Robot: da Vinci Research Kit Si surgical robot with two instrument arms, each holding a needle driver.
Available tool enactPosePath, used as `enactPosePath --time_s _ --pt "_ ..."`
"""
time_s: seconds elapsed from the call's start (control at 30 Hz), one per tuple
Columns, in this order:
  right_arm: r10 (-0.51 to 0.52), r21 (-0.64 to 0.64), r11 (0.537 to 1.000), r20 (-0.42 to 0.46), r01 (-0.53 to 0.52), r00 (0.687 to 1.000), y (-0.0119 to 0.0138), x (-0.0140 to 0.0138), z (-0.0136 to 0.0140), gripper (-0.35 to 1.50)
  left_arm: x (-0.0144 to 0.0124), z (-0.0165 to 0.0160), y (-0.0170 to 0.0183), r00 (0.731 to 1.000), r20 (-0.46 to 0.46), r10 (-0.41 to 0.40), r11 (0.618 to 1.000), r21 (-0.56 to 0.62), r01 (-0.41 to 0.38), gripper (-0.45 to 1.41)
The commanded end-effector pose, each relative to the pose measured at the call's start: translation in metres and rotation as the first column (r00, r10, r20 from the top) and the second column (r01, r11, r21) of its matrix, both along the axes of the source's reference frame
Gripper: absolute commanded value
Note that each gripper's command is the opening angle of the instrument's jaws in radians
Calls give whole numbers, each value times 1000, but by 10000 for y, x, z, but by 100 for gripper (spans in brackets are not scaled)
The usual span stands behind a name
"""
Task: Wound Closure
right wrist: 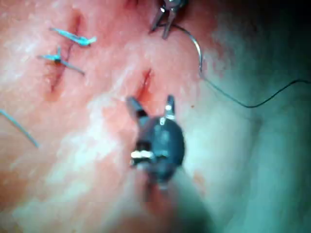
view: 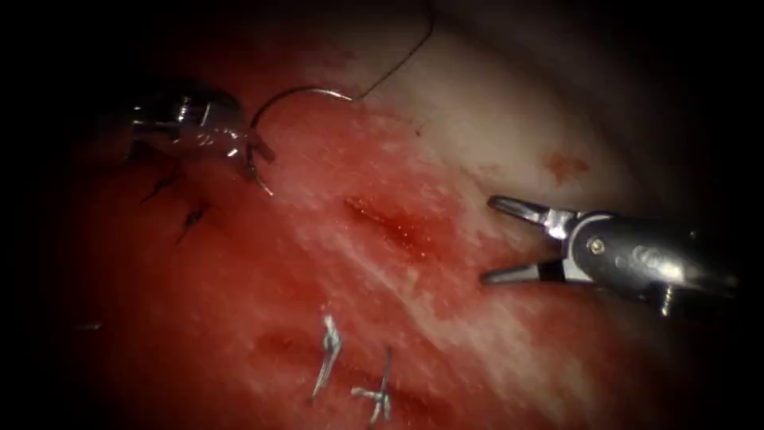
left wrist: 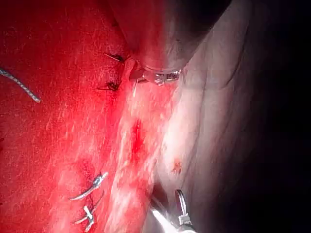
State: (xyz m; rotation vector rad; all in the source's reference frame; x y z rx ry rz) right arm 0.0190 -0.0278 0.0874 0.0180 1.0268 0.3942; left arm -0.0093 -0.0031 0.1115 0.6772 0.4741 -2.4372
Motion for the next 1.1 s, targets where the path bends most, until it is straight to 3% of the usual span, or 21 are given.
enactPosePath --time_s 0.03,0.3,0.4,0.57,0.63,0.77,0.83,1.1 --pt "-1 -1 1000 -2 1 1000 0 7 6 118 -5 7 4 1000 -1 2 1000 0 -2 -45" --pt "4 12 1000 -3 -4 1000 1 7 5 116 -4 5 3 999 24 23 1000 -14 -23 -45" --pt "19 33 999 -7 -19 1000 3 7 4 113 -5 -1 1 997 78 27 998 -50 -23 -45" --pt "83 78 994 -38 -80 996 11 6 1 113 -12 -17 -2 968 252 1 987 -156 39 -45" --pt "97 83 992 -46 -93 994 12 6 1 113 -14 -19 -3 960 279 -3 985 -164 51 -45" --pt "185 145 975 -104 -169 977 20 5 5 113 -27 -35 -8 913 408 -32 981 -164 108 -45" --pt "240 241 951 -174 -195 955 30 2 14 111 -33 -44 -13 868 496 -30 982 -147 119 -45" --pt "292 386 906 -269 -175 918 50 -3 42 111 -38 -55 -26 771 632 -83 983 -73 166 -45"
